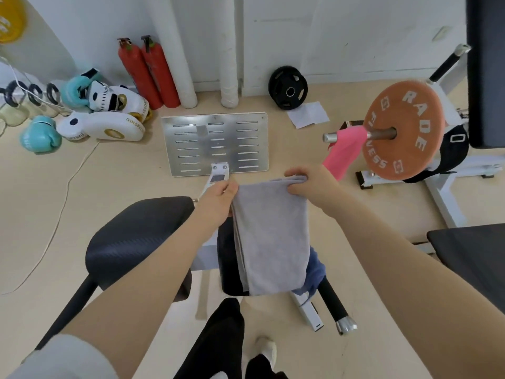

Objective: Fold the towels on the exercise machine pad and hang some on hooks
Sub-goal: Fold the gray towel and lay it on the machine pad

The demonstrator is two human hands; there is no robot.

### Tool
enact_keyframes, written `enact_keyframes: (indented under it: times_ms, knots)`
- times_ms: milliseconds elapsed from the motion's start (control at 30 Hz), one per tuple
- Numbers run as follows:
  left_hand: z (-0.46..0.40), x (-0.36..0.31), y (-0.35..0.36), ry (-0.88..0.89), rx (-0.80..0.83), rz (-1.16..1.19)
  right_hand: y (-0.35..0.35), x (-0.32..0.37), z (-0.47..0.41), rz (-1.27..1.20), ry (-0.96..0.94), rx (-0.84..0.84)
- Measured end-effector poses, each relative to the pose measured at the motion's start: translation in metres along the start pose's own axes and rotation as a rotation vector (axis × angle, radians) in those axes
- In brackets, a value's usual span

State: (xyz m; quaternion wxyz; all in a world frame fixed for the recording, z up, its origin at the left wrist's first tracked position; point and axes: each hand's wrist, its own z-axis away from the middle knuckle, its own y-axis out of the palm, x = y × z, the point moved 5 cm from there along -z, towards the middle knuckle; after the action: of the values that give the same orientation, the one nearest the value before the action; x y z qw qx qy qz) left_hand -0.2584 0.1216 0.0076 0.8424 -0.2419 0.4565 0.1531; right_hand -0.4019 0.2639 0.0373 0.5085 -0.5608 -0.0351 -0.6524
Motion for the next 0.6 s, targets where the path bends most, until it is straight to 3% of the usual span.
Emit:
enact_keyframes:
  times_ms: [133,367,500,600]
  knots:
    - [-0.047,-0.007,-0.010,0.022,-0.018,-0.015,0.004,0.002,-0.042,-0.109,0.025,-0.060]
    - [-0.077,-0.046,-0.024,0.233,-0.151,-0.085,-0.001,0.013,-0.077,-0.232,0.008,-0.211]
    - [-0.058,-0.045,-0.022,0.290,-0.073,-0.009,-0.010,0.015,-0.054,-0.324,-0.019,-0.208]
    - [-0.034,-0.031,-0.013,0.256,0.010,0.070,-0.008,0.006,-0.019,-0.351,-0.040,-0.114]
